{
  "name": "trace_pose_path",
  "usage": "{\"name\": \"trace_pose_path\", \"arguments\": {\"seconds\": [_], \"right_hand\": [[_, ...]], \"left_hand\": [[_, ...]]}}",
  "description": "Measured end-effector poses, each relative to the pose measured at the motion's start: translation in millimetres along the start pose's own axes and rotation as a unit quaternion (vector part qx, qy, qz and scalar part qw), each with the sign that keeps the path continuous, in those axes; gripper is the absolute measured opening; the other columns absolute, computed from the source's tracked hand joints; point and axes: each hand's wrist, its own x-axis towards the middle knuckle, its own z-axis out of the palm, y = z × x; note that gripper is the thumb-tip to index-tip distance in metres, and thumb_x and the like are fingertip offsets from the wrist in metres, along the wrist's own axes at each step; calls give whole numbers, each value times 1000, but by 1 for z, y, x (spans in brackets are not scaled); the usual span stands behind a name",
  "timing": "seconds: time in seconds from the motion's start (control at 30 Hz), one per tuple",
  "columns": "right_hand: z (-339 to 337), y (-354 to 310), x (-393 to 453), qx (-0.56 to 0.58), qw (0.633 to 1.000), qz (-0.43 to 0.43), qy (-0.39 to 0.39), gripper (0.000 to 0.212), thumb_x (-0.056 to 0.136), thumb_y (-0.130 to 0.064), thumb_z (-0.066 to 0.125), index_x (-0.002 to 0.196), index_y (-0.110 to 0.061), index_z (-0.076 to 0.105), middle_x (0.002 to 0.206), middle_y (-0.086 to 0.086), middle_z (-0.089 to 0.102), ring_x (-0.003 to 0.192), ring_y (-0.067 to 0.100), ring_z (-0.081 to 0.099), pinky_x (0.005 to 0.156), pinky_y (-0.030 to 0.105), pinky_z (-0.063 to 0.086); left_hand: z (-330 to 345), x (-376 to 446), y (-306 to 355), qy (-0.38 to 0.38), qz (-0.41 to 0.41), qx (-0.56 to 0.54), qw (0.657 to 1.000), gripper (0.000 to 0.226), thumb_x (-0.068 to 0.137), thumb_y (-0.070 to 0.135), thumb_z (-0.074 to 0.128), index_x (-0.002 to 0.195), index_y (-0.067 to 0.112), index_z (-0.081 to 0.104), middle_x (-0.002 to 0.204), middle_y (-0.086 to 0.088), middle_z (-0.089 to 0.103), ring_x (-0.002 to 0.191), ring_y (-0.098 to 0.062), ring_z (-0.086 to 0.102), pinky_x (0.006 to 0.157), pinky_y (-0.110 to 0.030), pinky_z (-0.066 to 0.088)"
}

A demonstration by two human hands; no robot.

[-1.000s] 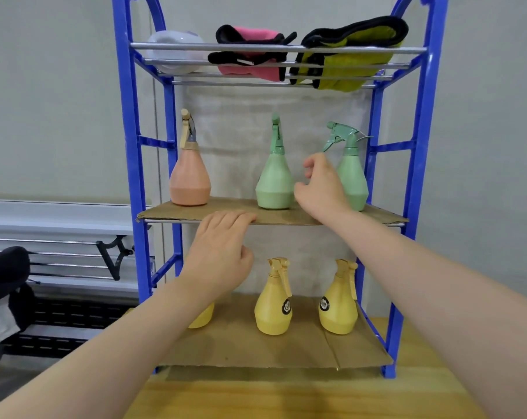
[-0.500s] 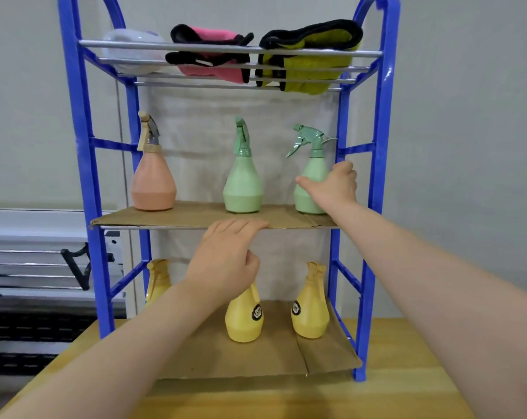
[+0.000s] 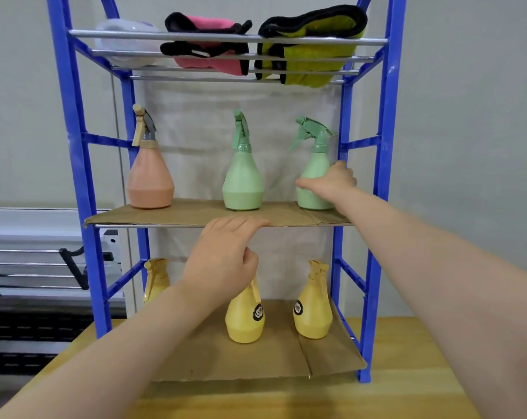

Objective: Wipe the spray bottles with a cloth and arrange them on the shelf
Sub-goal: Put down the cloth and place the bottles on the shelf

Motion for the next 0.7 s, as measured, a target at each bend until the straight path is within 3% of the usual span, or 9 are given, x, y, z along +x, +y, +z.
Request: {"name": "trace_pose_path", "arguments": {"seconds": [0.07,0.13,0.27,0.37,0.43,0.57,0.7], "right_hand": [[0,2,2,84,996,-4,-23,85,78,-37,73,142,-7,25,130,10,48,118,29,50,93,40,46],[-1,2,0,108,993,0,-53,83,81,-36,69,144,-11,21,129,8,47,114,27,49,89,38,44],[0,7,-1,10,999,-8,-53,109,68,-54,80,150,-21,17,143,13,35,130,34,39,107,46,39],[1,12,2,107,992,-17,-65,93,74,-32,78,146,-20,21,133,11,46,112,28,50,89,38,47],[-1,11,2,133,987,-13,-88,88,77,-27,75,145,-19,20,130,10,48,107,25,50,83,35,45],[-2,17,2,66,994,-34,-83,109,63,-49,85,148,-24,22,134,6,42,118,27,47,102,44,45],[-3,21,5,106,988,-53,-94,86,72,-35,82,142,-19,33,128,4,53,112,24,53,92,36,48]], "left_hand": [[0,0,0,0,0,-1,1000,57,80,5,53,133,25,54,128,6,60,120,-17,49,104,-23,25],[0,-1,1,0,2,-3,1000,57,80,6,53,133,24,55,127,5,61,120,-18,50,106,-26,26],[2,-1,-1,4,6,-5,1000,57,77,11,46,132,24,55,124,5,62,118,-19,52,105,-28,29],[1,-2,0,7,13,0,1000,58,76,12,43,131,23,56,124,4,63,117,-19,52,104,-28,30],[1,-1,-1,9,15,-3,1000,58,75,11,44,131,23,56,124,4,63,117,-19,52,103,-27,30],[1,-2,-1,5,15,-5,1000,58,77,9,48,132,23,55,127,5,61,119,-19,50,104,-27,29],[0,-2,-2,1,25,-1,1000,59,76,10,46,133,23,54,126,4,61,119,-19,50,105,-29,31]]}}
